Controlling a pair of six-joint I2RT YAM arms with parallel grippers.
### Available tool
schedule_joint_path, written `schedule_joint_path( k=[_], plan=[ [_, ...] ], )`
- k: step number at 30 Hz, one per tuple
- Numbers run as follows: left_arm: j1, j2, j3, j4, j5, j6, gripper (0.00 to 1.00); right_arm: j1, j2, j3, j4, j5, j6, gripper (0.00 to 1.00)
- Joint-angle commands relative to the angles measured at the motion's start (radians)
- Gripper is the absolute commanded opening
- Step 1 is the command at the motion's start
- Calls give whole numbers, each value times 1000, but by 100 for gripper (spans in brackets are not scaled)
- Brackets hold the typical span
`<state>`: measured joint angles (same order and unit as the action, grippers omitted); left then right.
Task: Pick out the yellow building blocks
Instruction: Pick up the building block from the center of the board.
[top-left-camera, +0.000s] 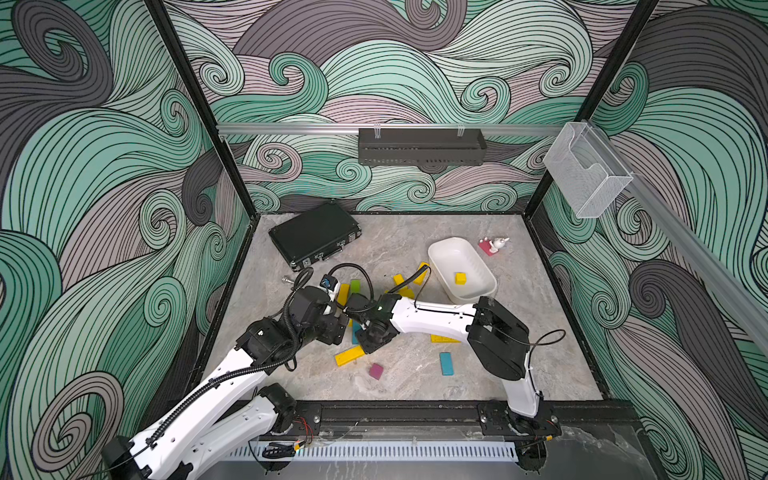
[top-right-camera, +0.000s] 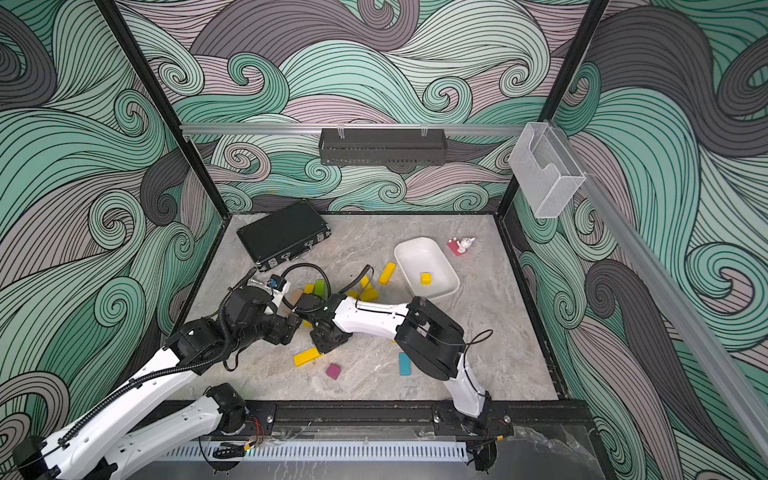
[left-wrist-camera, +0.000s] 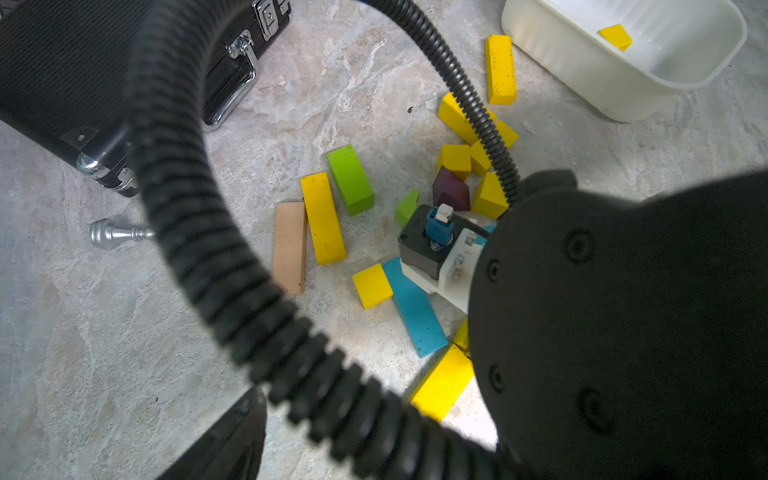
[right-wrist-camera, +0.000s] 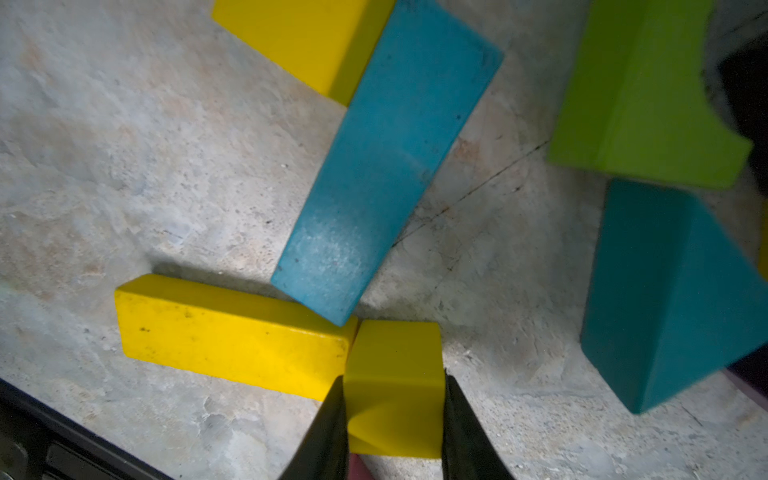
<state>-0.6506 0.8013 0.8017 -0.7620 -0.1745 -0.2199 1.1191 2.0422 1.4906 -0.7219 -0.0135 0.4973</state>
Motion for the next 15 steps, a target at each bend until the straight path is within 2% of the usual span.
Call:
schedule_joint_path(
  k=[1,15],
  plan=[
    [15,-4,7,43,-7,-8,85,15,-60,10,-41,50,-19,23],
    [17,11,4,48,-5,-10,85,1,-161,-11,-44,78,-54,20]
  ],
)
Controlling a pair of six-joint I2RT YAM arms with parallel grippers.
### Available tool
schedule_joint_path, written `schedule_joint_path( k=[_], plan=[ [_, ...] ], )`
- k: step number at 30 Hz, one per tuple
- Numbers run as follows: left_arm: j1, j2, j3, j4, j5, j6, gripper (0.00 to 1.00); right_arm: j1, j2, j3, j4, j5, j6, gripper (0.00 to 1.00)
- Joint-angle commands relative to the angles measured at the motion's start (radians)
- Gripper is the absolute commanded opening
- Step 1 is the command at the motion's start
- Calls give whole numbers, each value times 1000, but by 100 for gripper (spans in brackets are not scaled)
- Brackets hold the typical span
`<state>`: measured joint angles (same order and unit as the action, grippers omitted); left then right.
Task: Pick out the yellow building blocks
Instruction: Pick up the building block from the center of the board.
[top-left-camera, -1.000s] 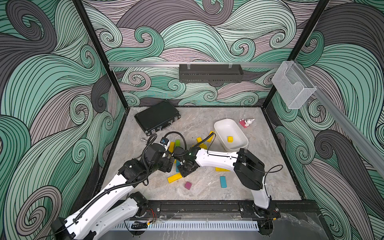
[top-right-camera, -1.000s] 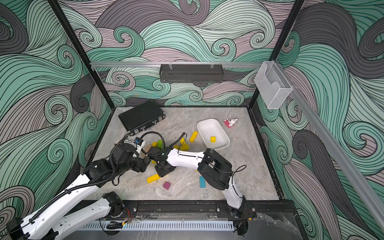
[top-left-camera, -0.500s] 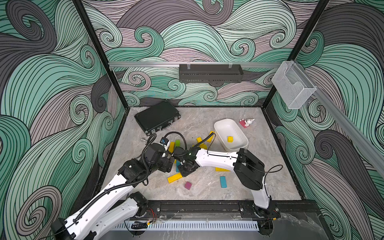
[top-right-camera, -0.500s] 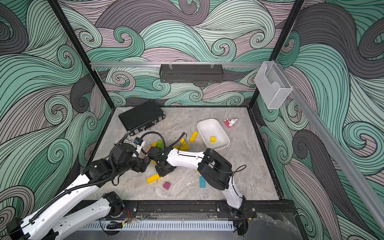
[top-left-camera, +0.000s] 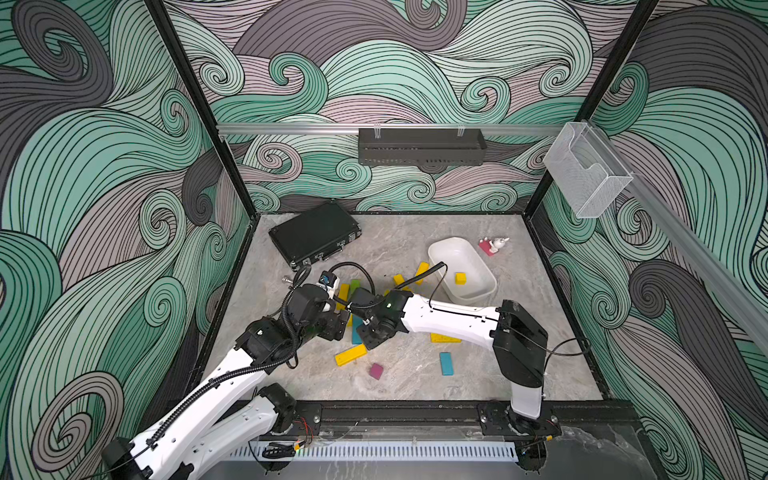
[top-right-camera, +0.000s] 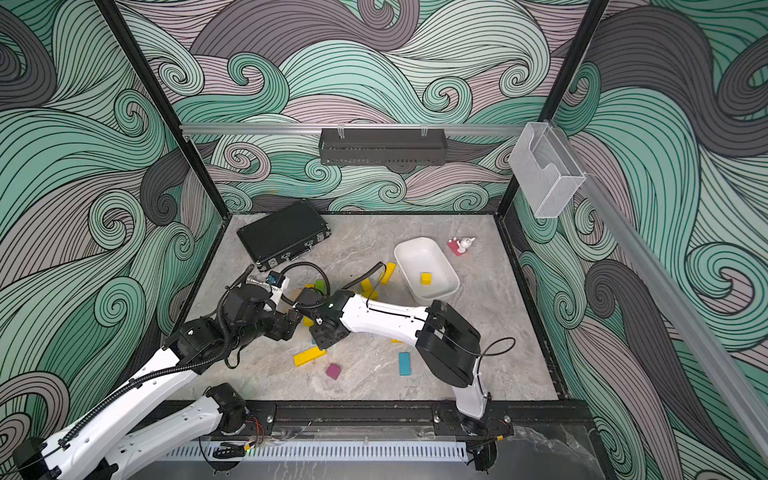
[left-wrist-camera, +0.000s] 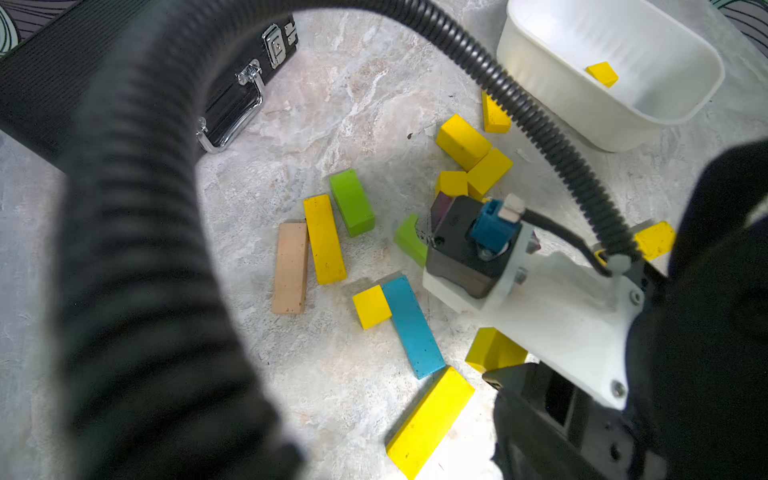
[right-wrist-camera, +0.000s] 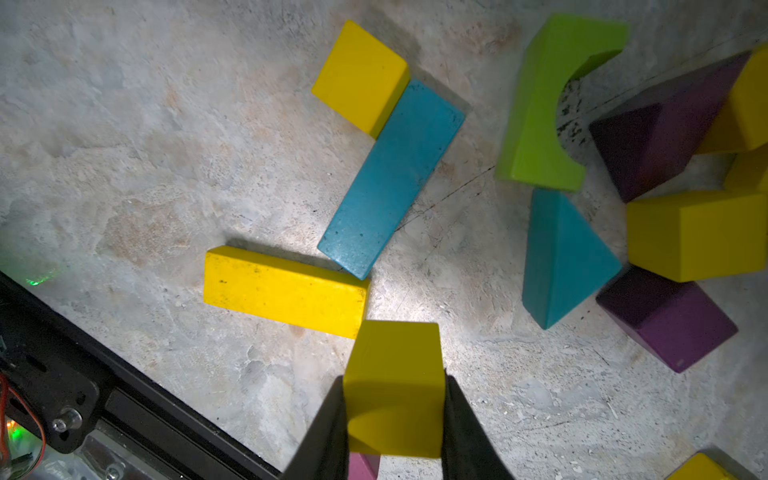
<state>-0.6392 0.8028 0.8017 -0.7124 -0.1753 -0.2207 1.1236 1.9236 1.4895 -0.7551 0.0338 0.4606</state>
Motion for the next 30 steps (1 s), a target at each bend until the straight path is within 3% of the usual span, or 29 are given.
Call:
schedule_joint_path(
  k=[1,30],
  plan=[
    [6,15,3,2,4,-12,85,-7,-48,-14,-11,31,-21,20],
    [6,205,41,180,214,-161,83,-163,-270,-177,-7,34,-103,20]
  ],
)
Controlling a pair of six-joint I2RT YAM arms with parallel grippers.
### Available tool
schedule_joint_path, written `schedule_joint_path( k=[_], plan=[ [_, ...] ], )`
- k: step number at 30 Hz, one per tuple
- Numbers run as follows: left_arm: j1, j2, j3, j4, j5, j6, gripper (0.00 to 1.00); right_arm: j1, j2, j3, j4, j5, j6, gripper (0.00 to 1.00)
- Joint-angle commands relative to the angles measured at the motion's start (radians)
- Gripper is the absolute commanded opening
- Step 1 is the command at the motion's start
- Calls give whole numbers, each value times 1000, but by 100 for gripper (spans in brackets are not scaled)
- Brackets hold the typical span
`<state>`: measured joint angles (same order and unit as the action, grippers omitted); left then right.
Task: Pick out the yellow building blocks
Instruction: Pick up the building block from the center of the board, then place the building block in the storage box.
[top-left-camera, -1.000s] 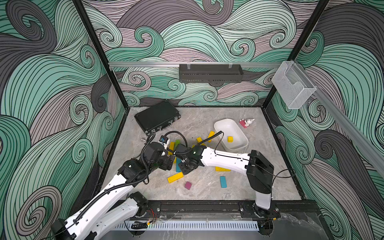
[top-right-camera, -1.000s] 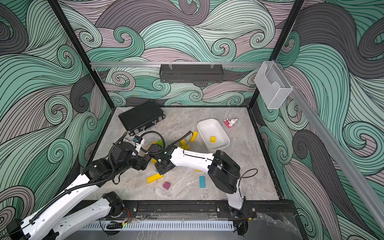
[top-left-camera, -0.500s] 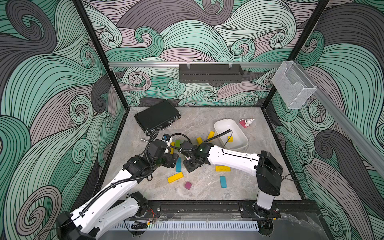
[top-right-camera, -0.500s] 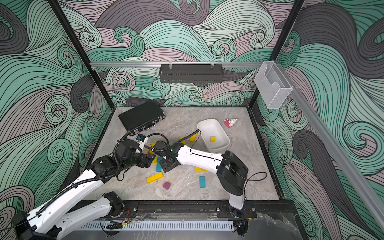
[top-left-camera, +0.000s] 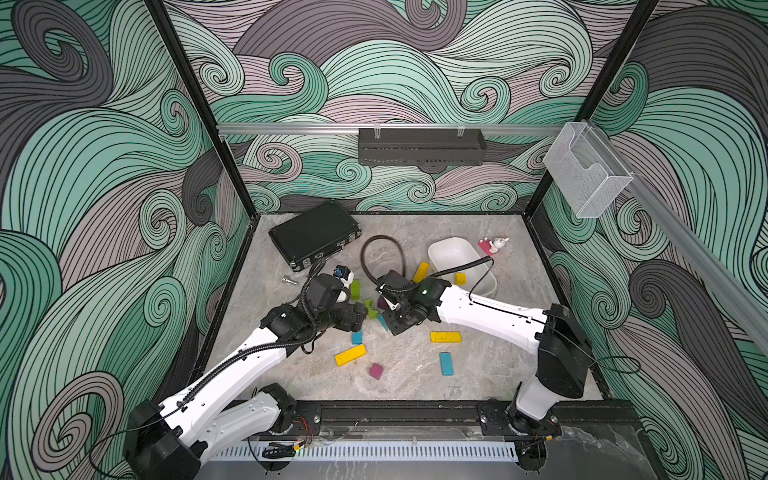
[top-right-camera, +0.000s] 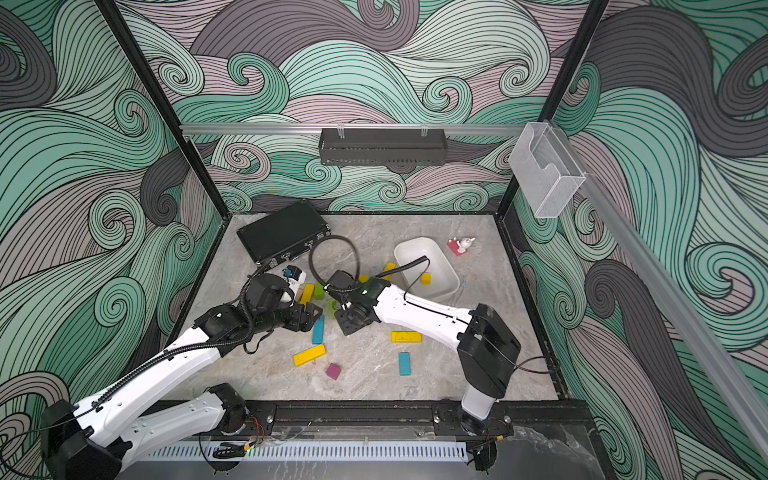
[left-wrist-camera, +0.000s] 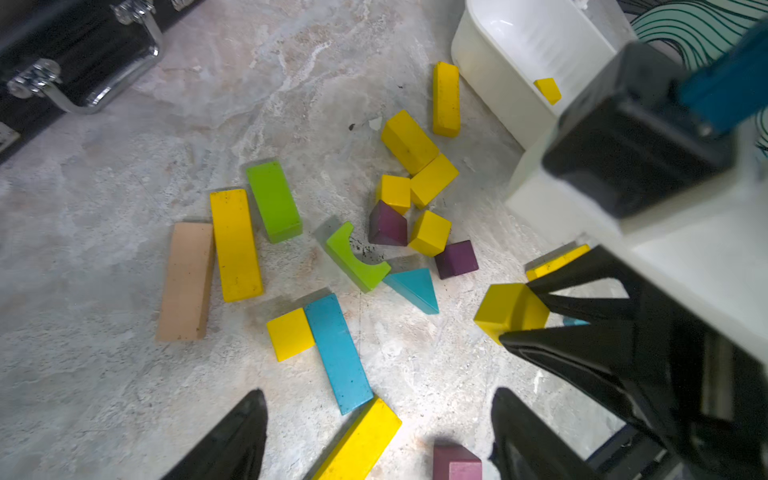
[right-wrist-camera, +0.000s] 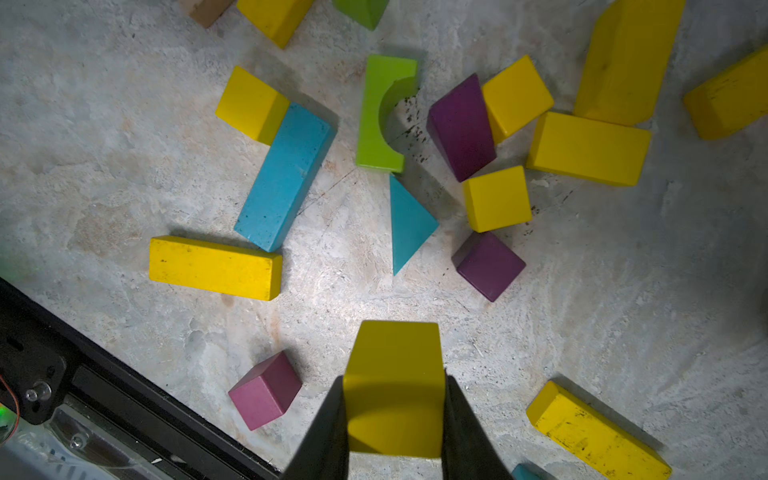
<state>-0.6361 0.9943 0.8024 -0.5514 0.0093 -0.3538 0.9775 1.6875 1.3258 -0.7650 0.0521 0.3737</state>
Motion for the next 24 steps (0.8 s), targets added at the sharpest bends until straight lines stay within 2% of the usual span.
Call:
schedule_joint_path(
  k=[1,14,24],
  plan=[
    [3,22,45,23,33,-30,83,-23,-40,-18,3,14,-19,20],
    [3,131,104,87,90,-52,82,-103,-107,-51,4,36,-54,21],
    [1,264,201,103,160,-58,81,-217,-169,-82,3,37,-76,21]
  ],
)
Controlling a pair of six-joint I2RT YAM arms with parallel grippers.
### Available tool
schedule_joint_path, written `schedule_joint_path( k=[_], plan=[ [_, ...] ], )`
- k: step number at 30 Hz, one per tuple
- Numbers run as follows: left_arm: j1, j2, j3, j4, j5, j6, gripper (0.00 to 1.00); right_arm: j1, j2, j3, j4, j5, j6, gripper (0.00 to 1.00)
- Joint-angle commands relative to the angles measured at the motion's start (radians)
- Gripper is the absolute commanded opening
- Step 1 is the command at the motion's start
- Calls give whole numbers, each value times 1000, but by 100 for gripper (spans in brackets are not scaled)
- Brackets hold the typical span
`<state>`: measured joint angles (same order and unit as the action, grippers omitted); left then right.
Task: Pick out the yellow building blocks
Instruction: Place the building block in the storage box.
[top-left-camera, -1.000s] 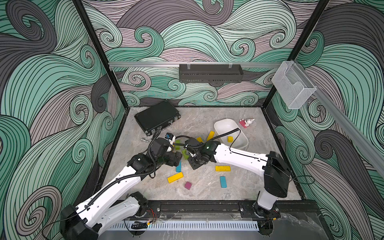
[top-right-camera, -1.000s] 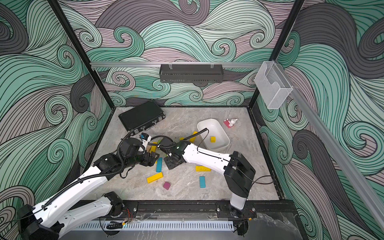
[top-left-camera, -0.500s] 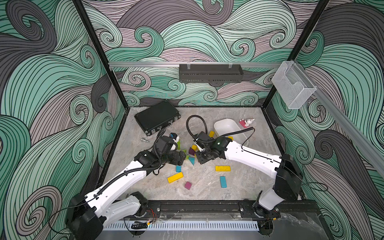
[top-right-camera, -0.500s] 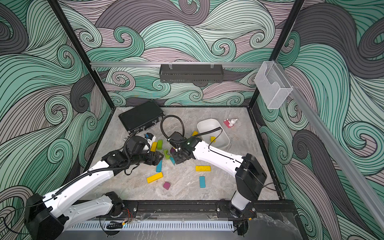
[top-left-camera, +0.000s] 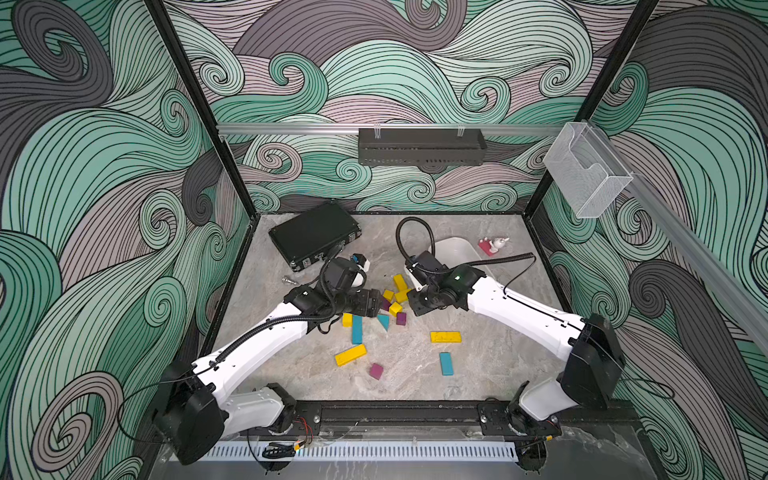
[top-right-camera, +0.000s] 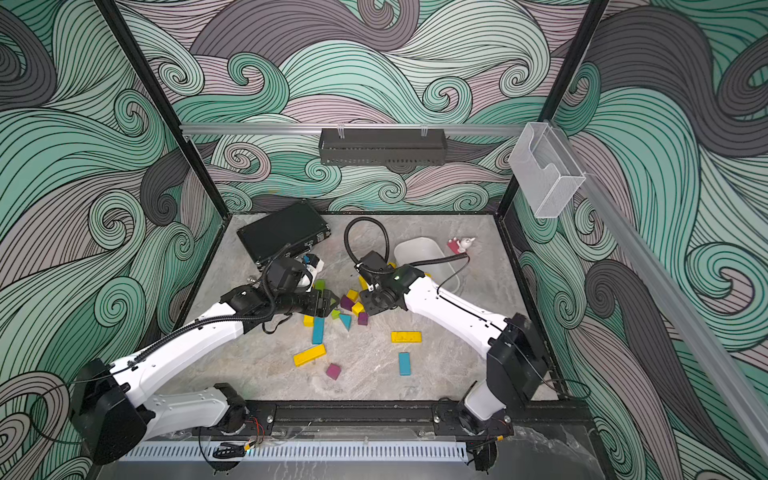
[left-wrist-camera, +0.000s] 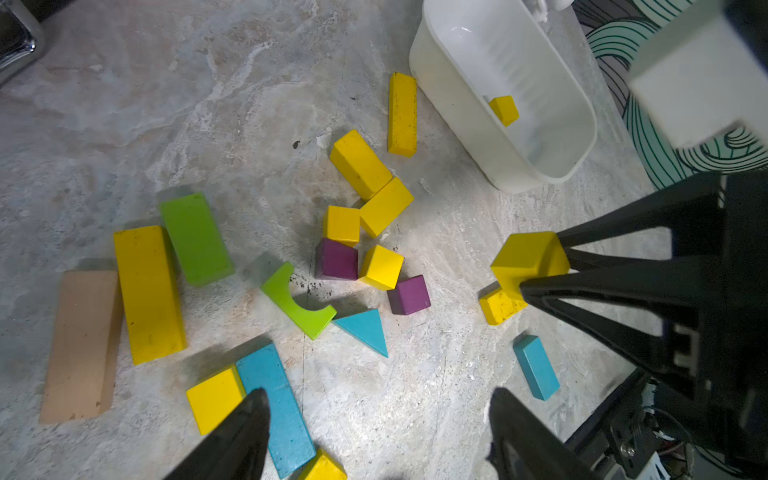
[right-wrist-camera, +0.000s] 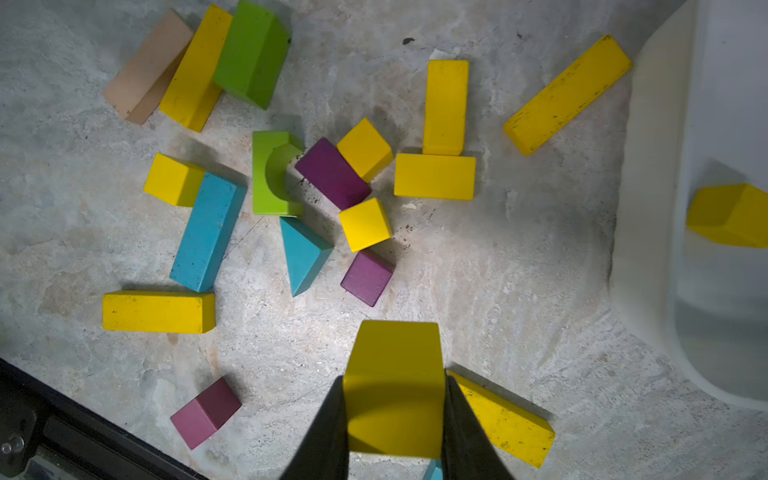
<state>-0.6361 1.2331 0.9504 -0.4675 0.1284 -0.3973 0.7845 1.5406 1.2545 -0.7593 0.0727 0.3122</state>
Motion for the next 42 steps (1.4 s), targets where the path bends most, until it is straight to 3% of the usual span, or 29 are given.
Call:
schedule_joint_path(
  k=[1,20,31,42],
  plan=[
    [1,42,65,19,50,-14,81,-38,-26,-13,-3,16,-16,21],
    [-16,386,345,44,222,-22,80,-310,-31,-19,45,-17,-12,22],
    [-43,501,464,22,268,-17,80,-454,99,52,88,-27,-34,22],
    [-67,557,510,-15,292,0,80,-511,298,204,89,-31,-59,24]
  ],
)
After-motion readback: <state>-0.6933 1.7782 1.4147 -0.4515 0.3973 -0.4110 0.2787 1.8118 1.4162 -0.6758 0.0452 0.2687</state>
